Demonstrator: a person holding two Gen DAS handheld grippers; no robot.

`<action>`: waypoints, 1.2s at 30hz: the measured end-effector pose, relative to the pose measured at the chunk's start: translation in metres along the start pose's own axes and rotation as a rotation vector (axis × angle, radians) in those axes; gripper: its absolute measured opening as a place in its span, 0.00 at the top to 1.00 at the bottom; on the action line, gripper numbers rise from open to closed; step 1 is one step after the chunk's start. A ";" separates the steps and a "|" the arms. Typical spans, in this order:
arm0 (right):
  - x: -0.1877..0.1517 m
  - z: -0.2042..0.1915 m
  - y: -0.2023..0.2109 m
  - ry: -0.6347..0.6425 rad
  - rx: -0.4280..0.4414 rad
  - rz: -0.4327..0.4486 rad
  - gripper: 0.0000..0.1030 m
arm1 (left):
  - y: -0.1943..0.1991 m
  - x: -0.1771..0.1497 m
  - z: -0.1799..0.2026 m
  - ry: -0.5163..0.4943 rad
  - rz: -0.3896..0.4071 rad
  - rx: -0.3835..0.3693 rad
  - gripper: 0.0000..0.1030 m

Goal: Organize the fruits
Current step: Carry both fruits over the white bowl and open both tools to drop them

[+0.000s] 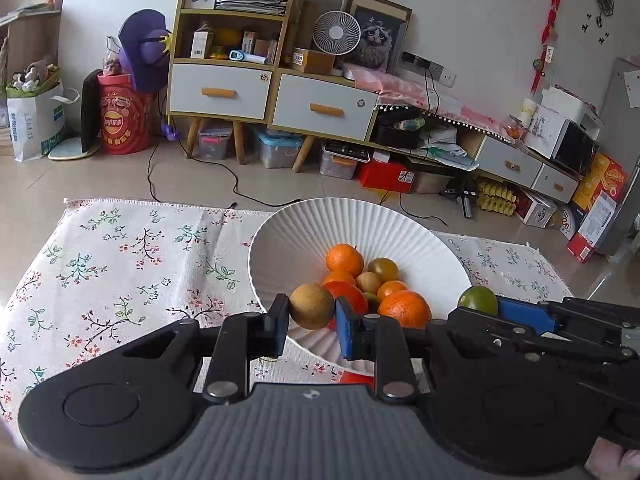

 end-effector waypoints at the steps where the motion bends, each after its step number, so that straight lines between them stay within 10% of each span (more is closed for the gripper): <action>1: 0.000 0.002 -0.003 -0.003 -0.002 -0.008 0.76 | -0.003 0.001 0.000 0.002 -0.008 0.001 0.83; 36: -0.011 0.032 -0.023 0.005 0.010 -0.101 0.70 | -0.061 0.015 0.006 -0.034 -0.140 0.018 0.80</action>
Point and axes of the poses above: each gripper's, at about its wrist camera, not at the fingertips, and y roughly against the way its jaws point, z to its right, x to its top, the point moved 8 cm from there along -y, roughly the way its jaws point, and after that the axes turned 8 degrees about z, right-handed, at the moved point
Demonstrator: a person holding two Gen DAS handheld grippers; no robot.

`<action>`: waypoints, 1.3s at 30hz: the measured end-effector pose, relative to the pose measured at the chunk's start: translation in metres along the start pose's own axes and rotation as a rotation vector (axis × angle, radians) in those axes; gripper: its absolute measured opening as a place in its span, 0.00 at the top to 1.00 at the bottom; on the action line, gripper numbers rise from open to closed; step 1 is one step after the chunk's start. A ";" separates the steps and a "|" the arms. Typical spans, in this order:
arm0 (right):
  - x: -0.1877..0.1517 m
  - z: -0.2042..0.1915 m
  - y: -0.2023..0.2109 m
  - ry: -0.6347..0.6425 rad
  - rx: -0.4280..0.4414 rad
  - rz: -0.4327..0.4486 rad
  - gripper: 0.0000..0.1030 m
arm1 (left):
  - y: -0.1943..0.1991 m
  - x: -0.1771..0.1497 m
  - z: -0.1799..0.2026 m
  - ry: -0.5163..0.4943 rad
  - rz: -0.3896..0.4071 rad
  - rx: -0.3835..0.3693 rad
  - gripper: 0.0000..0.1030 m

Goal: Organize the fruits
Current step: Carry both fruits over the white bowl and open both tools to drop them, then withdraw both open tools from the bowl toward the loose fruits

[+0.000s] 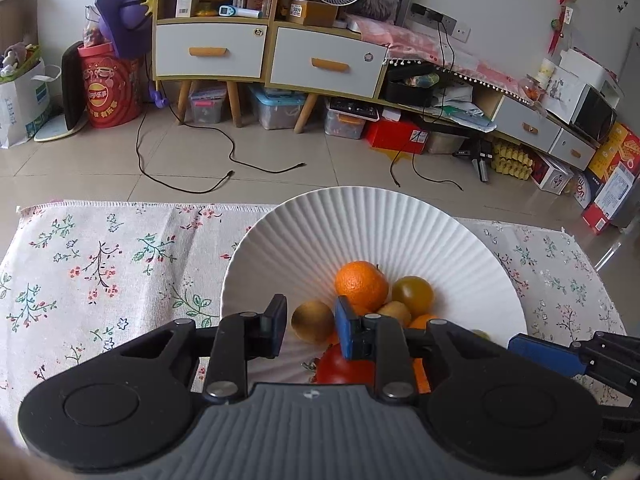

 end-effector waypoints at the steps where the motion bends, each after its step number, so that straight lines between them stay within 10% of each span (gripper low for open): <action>1: 0.001 0.000 0.001 -0.003 0.001 0.003 0.68 | 0.001 0.001 0.000 -0.007 0.003 0.002 0.79; 23: 0.007 -0.010 0.026 0.006 -0.028 0.016 0.19 | 0.055 -0.012 -0.006 -0.075 0.050 0.021 0.35; 39: -0.011 -0.020 0.040 0.018 -0.061 -0.063 0.02 | 0.092 -0.038 -0.016 -0.127 0.033 0.057 0.05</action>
Point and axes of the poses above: each gripper's, at about its wrist camera, not at the fingertips, and y roughly against the way its jaws point, z to its right, x to its top, the point moved 8 cm from there along -y, roughly the way its jaws point, and after that the axes turned 8 degrees about z, right-handed, at the moved point
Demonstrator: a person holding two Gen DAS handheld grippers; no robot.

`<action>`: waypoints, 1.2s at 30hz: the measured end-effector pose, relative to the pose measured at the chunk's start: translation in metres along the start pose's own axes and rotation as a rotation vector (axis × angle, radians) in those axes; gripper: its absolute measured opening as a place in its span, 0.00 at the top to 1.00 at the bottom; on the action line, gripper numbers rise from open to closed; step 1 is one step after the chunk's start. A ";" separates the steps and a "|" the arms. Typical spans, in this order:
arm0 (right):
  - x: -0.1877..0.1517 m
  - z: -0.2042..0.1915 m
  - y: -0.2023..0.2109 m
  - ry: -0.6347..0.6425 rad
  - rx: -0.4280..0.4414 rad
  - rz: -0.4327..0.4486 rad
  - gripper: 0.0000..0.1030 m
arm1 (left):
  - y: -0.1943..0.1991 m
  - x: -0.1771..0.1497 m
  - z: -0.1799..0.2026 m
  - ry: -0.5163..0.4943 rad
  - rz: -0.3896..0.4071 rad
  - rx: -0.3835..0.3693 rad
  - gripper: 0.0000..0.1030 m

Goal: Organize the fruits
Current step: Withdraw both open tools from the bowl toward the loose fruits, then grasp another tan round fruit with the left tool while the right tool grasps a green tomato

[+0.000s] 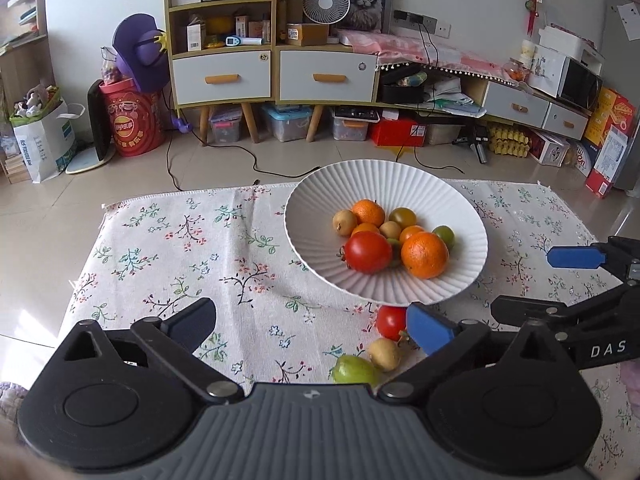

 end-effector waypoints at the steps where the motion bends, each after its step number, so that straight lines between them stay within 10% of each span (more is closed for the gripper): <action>1: -0.001 -0.001 0.000 0.003 -0.002 -0.006 0.02 | 0.001 -0.002 -0.001 -0.009 -0.008 0.003 0.05; 31: -0.041 -0.077 0.016 0.087 0.207 0.031 0.01 | 0.060 -0.106 -0.053 -0.161 -0.153 0.011 0.06; 36: -0.049 -0.089 0.004 0.088 0.219 -0.016 0.01 | 0.058 -0.111 -0.062 -0.113 -0.202 -0.004 0.23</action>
Point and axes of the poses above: each gripper's, at about its wrist camera, not at the fingertips, and y roughly against the way its jaws point, z to its right, x to its top, the point moved 8 cm from there along -y, roughly the way its jaws point, and after that the axes turned 8 degrees about z, right-handed, at the moved point
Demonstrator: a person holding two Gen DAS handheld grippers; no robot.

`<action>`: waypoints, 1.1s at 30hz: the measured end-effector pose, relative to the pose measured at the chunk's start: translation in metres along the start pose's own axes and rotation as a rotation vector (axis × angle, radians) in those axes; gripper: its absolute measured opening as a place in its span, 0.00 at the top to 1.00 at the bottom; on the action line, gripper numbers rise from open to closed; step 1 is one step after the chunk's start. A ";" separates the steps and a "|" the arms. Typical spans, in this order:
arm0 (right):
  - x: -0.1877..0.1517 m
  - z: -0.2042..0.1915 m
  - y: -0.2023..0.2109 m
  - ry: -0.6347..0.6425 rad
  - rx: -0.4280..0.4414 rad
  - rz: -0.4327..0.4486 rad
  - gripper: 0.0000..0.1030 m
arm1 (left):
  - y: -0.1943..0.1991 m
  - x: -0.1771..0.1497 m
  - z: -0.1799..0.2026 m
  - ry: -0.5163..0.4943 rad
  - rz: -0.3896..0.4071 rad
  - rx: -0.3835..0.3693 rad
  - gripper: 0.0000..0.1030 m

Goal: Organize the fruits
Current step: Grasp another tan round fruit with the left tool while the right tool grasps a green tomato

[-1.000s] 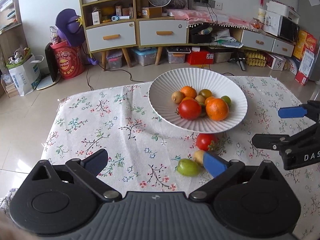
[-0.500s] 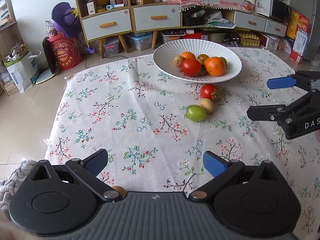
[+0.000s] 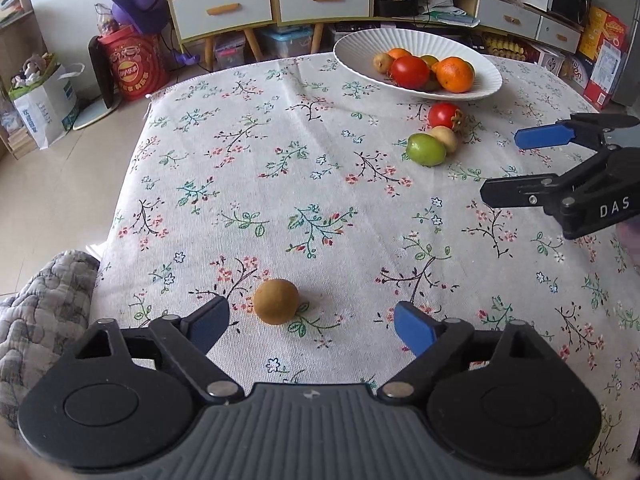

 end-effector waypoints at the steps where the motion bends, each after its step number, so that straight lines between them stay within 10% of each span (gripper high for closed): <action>1: -0.001 -0.001 -0.003 -0.007 0.003 -0.010 0.01 | -0.001 0.000 -0.001 0.004 -0.005 -0.004 0.26; 15: 0.001 -0.006 -0.031 -0.028 -0.015 -0.053 0.36 | -0.006 -0.006 -0.016 0.092 -0.028 0.004 0.82; 33: 0.012 -0.011 -0.042 -0.014 0.003 -0.042 0.59 | -0.015 0.003 -0.008 0.070 0.137 -0.028 0.81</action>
Point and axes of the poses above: each gripper's, at about its wrist camera, not at the fingertips, and y roughly against the way its jaws point, z to its right, x to its top, the point moved 8 cm from there along -y, roughly the way its jaws point, and after that the axes turned 8 degrees about z, right-handed, at the moved point
